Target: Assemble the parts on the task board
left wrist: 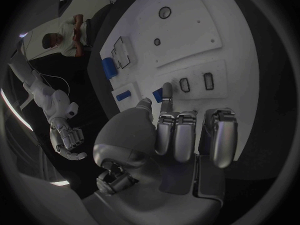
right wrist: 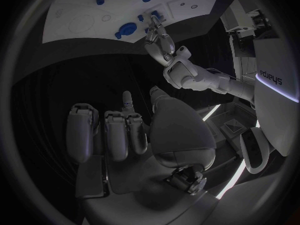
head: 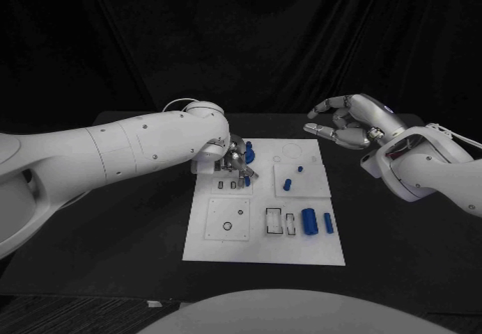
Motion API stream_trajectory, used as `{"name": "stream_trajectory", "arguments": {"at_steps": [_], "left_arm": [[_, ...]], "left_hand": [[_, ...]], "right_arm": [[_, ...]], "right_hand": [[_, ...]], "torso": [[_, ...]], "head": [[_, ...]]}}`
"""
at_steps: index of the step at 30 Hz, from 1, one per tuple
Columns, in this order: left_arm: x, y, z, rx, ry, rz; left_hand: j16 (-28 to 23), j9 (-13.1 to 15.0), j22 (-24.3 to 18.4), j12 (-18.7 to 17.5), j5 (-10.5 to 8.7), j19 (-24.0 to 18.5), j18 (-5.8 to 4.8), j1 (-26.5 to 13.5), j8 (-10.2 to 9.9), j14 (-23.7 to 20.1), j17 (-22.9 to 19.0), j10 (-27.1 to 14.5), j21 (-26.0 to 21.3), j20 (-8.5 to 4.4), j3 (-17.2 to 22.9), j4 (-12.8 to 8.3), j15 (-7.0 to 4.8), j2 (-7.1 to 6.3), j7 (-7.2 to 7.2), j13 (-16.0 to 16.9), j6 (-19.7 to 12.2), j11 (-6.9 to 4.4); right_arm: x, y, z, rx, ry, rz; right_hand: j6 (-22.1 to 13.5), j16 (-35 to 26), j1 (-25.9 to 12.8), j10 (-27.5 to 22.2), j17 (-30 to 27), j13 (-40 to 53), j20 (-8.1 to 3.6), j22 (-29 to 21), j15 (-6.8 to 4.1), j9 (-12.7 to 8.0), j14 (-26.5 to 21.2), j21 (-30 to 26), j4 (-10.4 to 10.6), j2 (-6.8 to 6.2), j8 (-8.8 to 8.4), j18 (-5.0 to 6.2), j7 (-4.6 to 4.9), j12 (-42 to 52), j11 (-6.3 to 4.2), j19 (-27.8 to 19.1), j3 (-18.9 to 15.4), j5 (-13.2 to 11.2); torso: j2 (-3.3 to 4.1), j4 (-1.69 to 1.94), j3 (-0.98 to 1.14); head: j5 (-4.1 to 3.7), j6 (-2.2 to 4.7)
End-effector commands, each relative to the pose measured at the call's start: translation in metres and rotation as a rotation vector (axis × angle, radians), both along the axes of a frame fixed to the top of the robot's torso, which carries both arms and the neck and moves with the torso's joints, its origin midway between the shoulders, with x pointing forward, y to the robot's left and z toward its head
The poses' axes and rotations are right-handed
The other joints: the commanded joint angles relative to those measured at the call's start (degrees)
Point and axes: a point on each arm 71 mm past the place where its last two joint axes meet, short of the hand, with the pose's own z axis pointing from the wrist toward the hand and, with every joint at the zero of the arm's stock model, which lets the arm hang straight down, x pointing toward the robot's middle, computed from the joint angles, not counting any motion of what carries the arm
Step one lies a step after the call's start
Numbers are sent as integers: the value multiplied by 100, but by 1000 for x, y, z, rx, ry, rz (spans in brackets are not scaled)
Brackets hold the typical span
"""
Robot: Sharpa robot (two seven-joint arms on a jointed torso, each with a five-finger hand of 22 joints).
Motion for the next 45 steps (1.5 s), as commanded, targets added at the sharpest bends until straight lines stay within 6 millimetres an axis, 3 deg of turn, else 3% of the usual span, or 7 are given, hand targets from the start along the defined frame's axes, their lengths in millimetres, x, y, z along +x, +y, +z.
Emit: {"name": "stream_trajectory", "arguments": {"at_steps": [1,13,20,45], "left_arm": [[-2,-3,-1,-6,17,-21],[-3,-3,-2,-6,24,-27],[-3,-3,-3,-4,28,-30],[-3,-2,-3,-18,27,-33]], "left_hand": [[15,-6,810,10,-34,-41,74,17,-38,599,1509,599,-23,-16,43,-4,46,-57,10,1497,52,44],[15,-18,801,10,-50,-55,79,150,-165,599,1509,599,-46,-22,314,-199,37,-135,0,1497,81,35],[15,-25,796,10,110,-65,83,197,-265,599,1509,599,-64,-29,598,-348,30,-224,-3,1497,102,29],[15,-15,756,10,247,-119,100,162,-437,599,1509,599,-121,-19,1197,-614,43,-454,19,1497,90,46]], "right_arm": [[0,-1,-2,-2,9,-8],[0,-2,-3,-4,13,-11],[1,-2,-3,-6,16,-13],[2,-2,-4,-9,19,-15]], "right_hand": [[27,-28,51,599,1206,1510,35,1216,35,10,529,-17,-17,-4,21,-47,16,14,18,195,-1,-26],[29,-31,54,599,1200,1510,35,1211,35,10,528,-32,-18,-4,24,-43,15,14,18,188,-1,-28],[29,-31,54,599,1200,1510,35,1211,35,10,528,-32,-18,-4,24,-43,15,14,18,188,-1,-28],[43,-71,81,599,1122,1510,36,1176,34,13,510,-141,-23,-1,46,-16,12,14,16,137,-3,-38]], "torso": [[0,-1,0],[-1,0,0],[-1,1,0],[-4,-1,0]], "head": [[1,0],[4,0],[1,0],[30,0]]}}
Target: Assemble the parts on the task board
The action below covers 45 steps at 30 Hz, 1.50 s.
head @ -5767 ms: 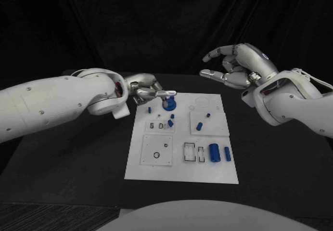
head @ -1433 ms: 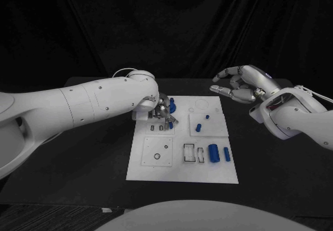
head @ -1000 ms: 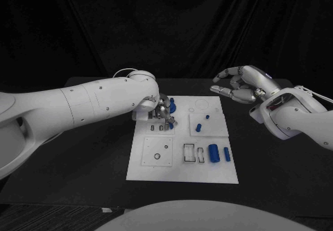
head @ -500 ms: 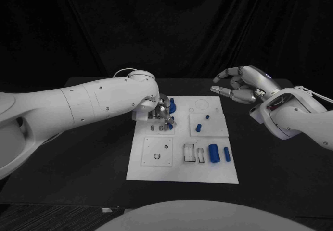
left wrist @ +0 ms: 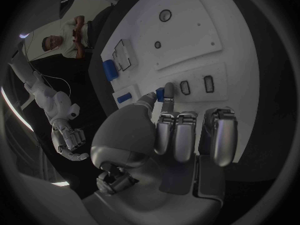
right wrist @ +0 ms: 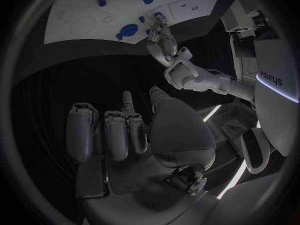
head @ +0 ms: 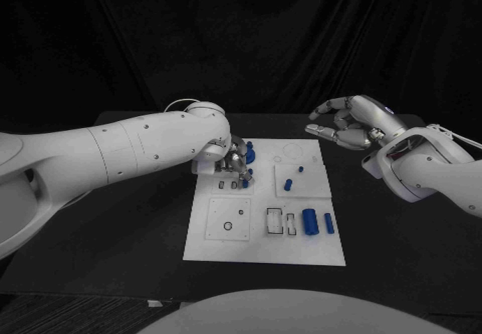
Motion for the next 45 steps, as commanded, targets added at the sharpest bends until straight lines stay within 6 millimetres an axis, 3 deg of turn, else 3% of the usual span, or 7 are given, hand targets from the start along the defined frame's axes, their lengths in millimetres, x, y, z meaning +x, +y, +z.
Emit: {"name": "stream_trajectory", "arguments": {"at_steps": [1,20,27,35,45], "left_arm": [[-2,-2,-1,-19,10,-18],[-1,0,0,-45,-2,-13],[0,3,0,-55,-7,-8],[1,6,1,-75,-19,-1],[2,12,1,-95,-30,9]], "left_hand": [[15,13,757,14,28,-37,102,1,-40,598,1510,599,-27,23,64,-22,44,-64,17,1501,12,45],[15,115,757,14,268,-52,110,-143,-110,598,1510,599,-69,17,809,-388,36,-342,19,1501,43,40],[15,244,774,14,377,-46,111,-214,-117,598,1510,599,-90,13,1529,-844,35,-540,35,1501,36,46],[15,422,794,14,517,-38,111,-352,-68,598,1510,599,-107,17,2062,-1238,39,-658,53,1501,30,52],[15,583,807,14,550,-37,113,-374,0,598,1510,599,-122,23,2438,-1566,53,-695,91,1501,-4,68]], "right_arm": [[0,-1,-2,-3,10,-10],[1,-1,-2,-5,12,-13],[2,-1,-3,-6,15,-14],[2,-2,-4,-9,21,-17],[2,-3,-5,-12,29,-20]], "right_hand": [[44,-23,38,599,1117,1507,37,1170,34,7,509,-31,-23,-1,25,-13,12,14,16,132,-4,-40],[46,-54,60,599,1058,1507,38,1149,33,7,494,-93,-20,4,44,1,10,14,16,101,-10,-46],[46,-60,68,599,1048,1507,38,1145,33,7,492,-105,-21,5,49,4,10,14,15,95,-11,-46],[47,-70,94,599,1031,1507,38,1138,32,6,487,-127,-24,9,63,8,9,14,15,84,-14,-42],[64,-79,133,599,1017,1507,38,1135,31,8,484,-140,-31,19,88,11,6,14,14,77,-13,-29]], "torso": [[2,-1,0],[-1,2,-1],[-1,-2,-3],[-1,-1,-3],[1,-2,-3]], "head": [[7,0],[56,0],[76,0],[86,0],[100,0]]}}
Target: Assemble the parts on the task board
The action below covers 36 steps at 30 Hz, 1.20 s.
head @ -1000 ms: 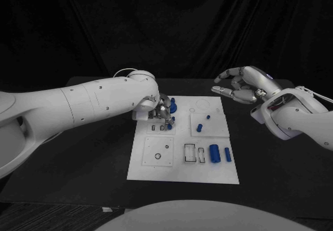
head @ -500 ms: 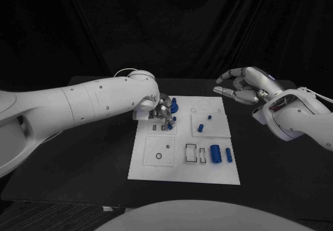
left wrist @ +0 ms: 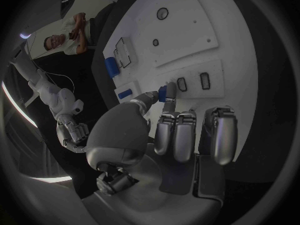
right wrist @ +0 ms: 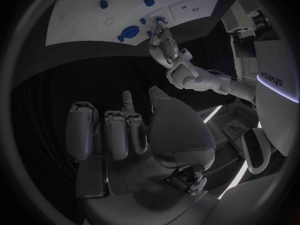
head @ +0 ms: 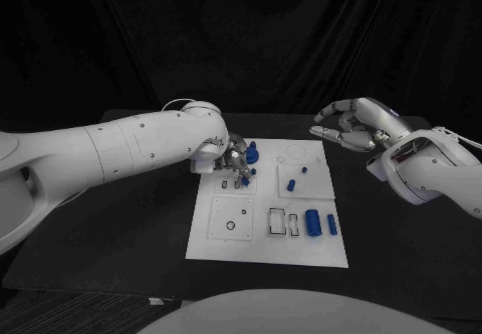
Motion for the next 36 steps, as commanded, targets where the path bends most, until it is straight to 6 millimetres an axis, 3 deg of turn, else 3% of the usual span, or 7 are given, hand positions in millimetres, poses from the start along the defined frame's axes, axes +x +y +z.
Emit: {"name": "stream_trajectory", "arguments": {"at_steps": [1,14,27,36], "left_arm": [[0,-1,1,-40,-12,-6],[-4,9,2,-45,-31,24],[-12,46,6,-5,-62,128],[-22,60,8,-17,-74,154]], "left_hand": [[15,33,808,14,40,-14,113,-11,33,597,1506,608,-32,5,942,-903,51,-48,16,1501,-38,43],[15,114,833,14,47,11,108,-57,90,597,1506,608,-22,4,1093,-1009,46,-48,13,1501,-17,36],[15,179,789,14,-59,-46,125,-136,124,597,1506,608,-71,4,1186,-1035,48,-13,18,1501,-51,40],[15,217,763,14,-117,-80,135,-201,142,597,1506,608,-103,5,1215,-1013,49,24,24,1501,-101,42]], "right_arm": [[0,-1,-2,-5,18,-15],[0,-4,-4,-8,28,-23],[0,-7,-4,0,46,-38],[0,-8,-5,3,54,-38]], "right_hand": [[43,-17,63,599,1017,1509,38,1138,31,8,484,-31,-31,-2,23,11,-14,14,14,77,-13,-7],[67,-34,121,599,987,1509,37,1130,29,9,477,-55,-44,3,54,16,-19,14,12,66,-11,1],[85,-51,159,599,957,1509,36,1113,27,9,471,-110,-48,9,75,28,-23,14,9,41,-10,11],[88,-58,166,599,944,1509,36,1108,27,9,468,-126,-47,13,80,32,-24,14,10,33,-10,13]], "torso": [[3,-3,1],[3,-2,2],[-2,0,3],[-24,3,27]], "head": [[9,0],[19,0],[33,0],[54,0]]}}
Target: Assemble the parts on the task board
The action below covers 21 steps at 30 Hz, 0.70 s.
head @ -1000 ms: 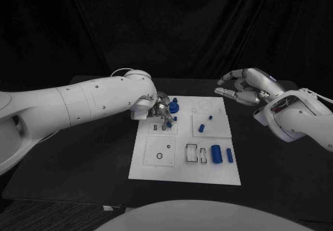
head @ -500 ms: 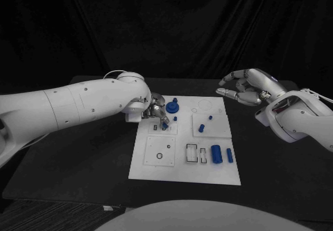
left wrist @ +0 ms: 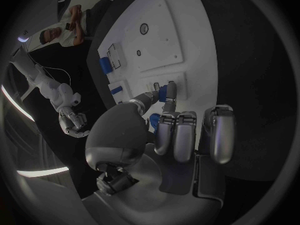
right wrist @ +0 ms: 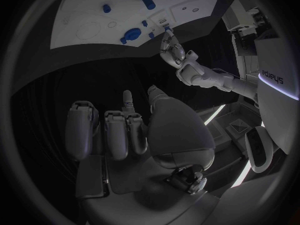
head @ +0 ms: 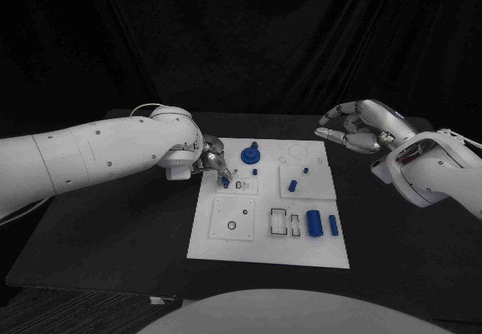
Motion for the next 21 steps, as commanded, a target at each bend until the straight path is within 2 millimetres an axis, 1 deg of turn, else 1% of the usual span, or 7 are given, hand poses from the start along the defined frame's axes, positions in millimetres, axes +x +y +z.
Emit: {"name": "stream_trajectory", "arguments": {"at_steps": [1,6,10,14,16,18,21], "left_arm": [[-2,-2,4,-18,-34,26],[-5,-5,5,-41,-52,26],[-6,-7,4,-87,-16,74],[-8,-7,3,-144,43,140],[-9,-7,2,-161,53,161],[-9,-7,2,-172,61,179],[-10,-7,1,-174,68,190]], "left_hand": [[14,9,768,15,-18,-34,43,-34,23,597,1507,598,-33,5,909,-861,49,25,-5,1501,-31,32],[14,14,770,15,-21,-32,42,-40,26,597,1507,598,-33,5,912,-857,48,31,-4,1501,-39,32],[14,33,741,15,-36,-68,52,-59,36,597,1507,598,-62,6,918,-840,52,55,0,1501,-75,37],[14,83,748,15,33,-73,51,-64,72,597,1507,598,-68,15,926,-815,65,94,18,1501,-160,51],[14,96,742,13,51,-83,53,-60,84,597,1507,595,-76,17,926,-815,68,99,20,1497,-176,54],[14,107,751,14,68,-76,50,-52,94,597,1507,597,-70,19,927,-816,71,103,23,1501,-191,57],[14,109,748,11,71,-79,52,-51,96,597,1507,593,-73,20,927,-817,71,104,23,1495,-194,57]], "right_arm": [[1,-1,-2,2,22,-14],[0,0,-5,2,27,-11],[0,0,-6,1,33,-10],[0,0,-7,0,36,-12],[-1,-1,-8,0,37,-12],[-1,-1,-8,0,38,-13],[-1,0,-9,0,39,-12]], "right_hand": [[26,-37,54,599,944,1509,36,1104,27,5,468,-21,-31,19,27,32,-3,14,10,33,6,13],[31,-45,73,599,929,1509,35,1099,27,4,464,-39,-32,25,34,35,-3,14,11,25,8,21],[33,-49,84,599,922,1509,35,1097,27,3,463,-43,-34,27,37,36,-4,14,11,23,9,26],[35,-54,109,599,914,1509,35,1094,27,1,461,-56,-40,31,43,39,-4,14,12,18,12,35],[35,-59,124,599,907,1509,35,1092,27,-1,459,-63,-43,32,46,40,-3,14,11,15,13,41],[34,-62,137,599,900,1509,35,1091,27,-3,458,-64,-47,33,48,40,-3,14,11,15,15,48],[34,-64,143,599,898,1509,35,1090,27,-3,457,-68,-48,34,49,41,-3,14,11,13,15,52]], "torso": [[-10,6,15],[-4,0,13],[12,0,-4],[19,0,-10],[20,4,-9],[23,-3,-10],[23,-2,-10]], "head": [[17,0],[37,0],[35,0],[26,0],[24,0],[30,0],[38,0]]}}
